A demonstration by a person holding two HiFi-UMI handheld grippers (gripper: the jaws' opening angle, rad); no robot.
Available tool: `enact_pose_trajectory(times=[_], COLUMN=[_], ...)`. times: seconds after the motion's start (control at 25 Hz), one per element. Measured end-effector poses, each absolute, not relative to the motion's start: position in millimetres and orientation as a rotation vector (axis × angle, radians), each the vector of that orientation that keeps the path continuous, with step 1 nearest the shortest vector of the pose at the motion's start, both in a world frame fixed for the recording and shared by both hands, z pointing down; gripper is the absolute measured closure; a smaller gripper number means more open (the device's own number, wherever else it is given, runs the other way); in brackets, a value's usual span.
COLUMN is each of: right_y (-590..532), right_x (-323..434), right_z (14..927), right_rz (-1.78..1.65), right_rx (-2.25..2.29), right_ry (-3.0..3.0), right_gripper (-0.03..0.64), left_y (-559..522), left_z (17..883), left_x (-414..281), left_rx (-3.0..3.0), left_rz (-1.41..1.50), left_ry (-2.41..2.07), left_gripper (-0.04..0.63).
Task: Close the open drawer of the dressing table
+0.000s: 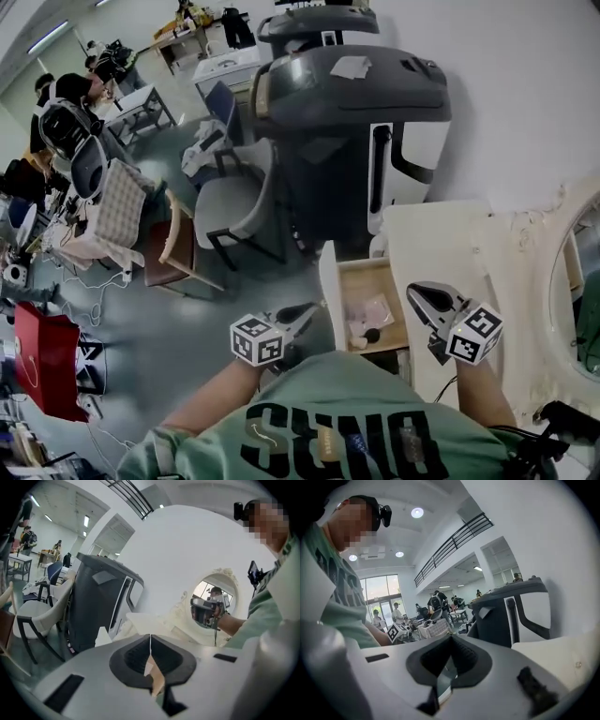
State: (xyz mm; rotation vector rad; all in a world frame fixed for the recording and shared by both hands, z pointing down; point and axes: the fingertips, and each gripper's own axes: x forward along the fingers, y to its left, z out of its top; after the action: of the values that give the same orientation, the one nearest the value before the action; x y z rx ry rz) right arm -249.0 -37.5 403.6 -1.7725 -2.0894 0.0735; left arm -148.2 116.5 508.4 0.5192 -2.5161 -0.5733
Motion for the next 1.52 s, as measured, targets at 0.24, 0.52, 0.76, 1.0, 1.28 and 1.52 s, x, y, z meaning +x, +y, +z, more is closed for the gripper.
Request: enact_pose_trajectory(times=[0.24, 0.52, 0.76, 1.0, 1.28, 1.52], right_y=[-30.6, -38.5, -49.1, -58.1, -62.7, -62.3], right_x=[-244.8, -239.5, -238.8, -236.4, -236.4, -241.7], right_z=[432.0, 452.1, 475.4, 495.5, 510.3, 514.6], right_rz=[0.060, 0.035, -0.019, -0.034, -0.038, -0.037], right_rx=[-1.711, -1.628, -1.578, -1.533, -1.519, -1.515], right_ry=[-2.075, -2.056, -2.041, -2.022, -2.001, -2.001], right_gripper=[0.606, 0.606, 0.606, 0.606, 0.606, 0.606], left_y=[121.9, 123.6, 138.7, 126.9, 130.3, 119.9], left_z=[583.0, 702.0, 756.7, 792.1, 803.4, 807.2], left_x=[-152.4, -144.9, -163.4, -170.9, -181.2, -180.8], left_rx=[0.542, 0.563, 0.663, 0.752, 0.765, 0.834], left_rz=[-0.383, 0.010, 0.425, 0.507, 0.580, 0.696], left_ry=[-2.368, -2.116, -2.005, -1.957, -1.970, -1.951], left_gripper=[0.583, 0.421, 0.394, 0.387, 0.385, 0.427])
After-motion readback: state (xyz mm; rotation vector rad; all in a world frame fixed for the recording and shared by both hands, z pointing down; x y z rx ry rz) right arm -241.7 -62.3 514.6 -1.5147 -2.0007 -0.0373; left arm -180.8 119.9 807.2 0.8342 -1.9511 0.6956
